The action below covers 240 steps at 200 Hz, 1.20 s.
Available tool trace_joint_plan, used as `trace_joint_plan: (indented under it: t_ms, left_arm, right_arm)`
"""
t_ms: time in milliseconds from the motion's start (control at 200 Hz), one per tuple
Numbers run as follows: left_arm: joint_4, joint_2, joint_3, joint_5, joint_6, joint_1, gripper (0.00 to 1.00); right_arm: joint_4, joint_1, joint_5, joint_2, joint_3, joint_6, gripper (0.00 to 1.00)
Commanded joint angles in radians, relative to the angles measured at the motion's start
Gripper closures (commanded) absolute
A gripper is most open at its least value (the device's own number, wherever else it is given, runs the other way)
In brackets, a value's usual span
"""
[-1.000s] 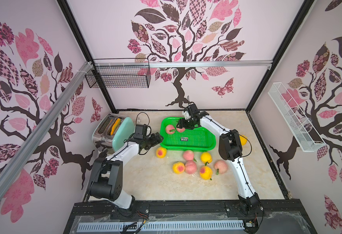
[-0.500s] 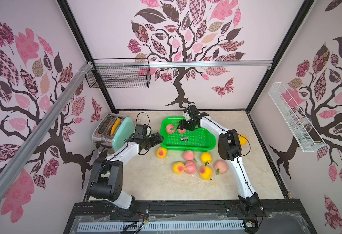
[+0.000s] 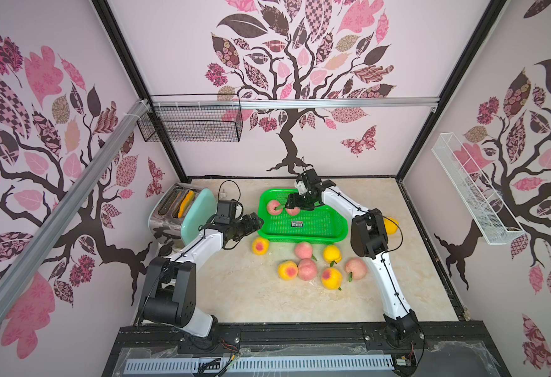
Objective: Put the peaches into the basket
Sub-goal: Place the peach in the basket.
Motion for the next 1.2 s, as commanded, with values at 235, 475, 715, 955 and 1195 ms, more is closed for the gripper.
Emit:
trace_joint_plan:
  t_ms: [235,475,715,955,1195]
  left_arm:
    - [-0.015,-0.030,-0.015,-0.006,0.016,-0.004,0.13]
    - [-0.029,-0.039,-0.007,-0.022,0.028,-0.003,0.13]
    - [-0.029,-0.088,-0.024,-0.054,0.039,-0.003,0.13]
    - [0.013,-0.168,-0.068,-0.066,0.058,-0.004,0.13]
    - [-0.034,-0.191,-0.069,-0.080,0.064,-0.003,0.13]
  right_arm:
    - [-0.086,0.003,0.017,-0.011,0.082,-0.038,0.00]
    - [-0.068,0.002,0.027,-0.090,0.060,-0.043,0.01]
    - [-0.038,0.002,0.013,-0.168,-0.016,-0.049,0.00]
    - [0.049,0.002,0.001,-0.317,-0.194,-0.051,0.01]
    - [0.123,0.002,-0.015,-0.473,-0.360,-0.048,0.01]
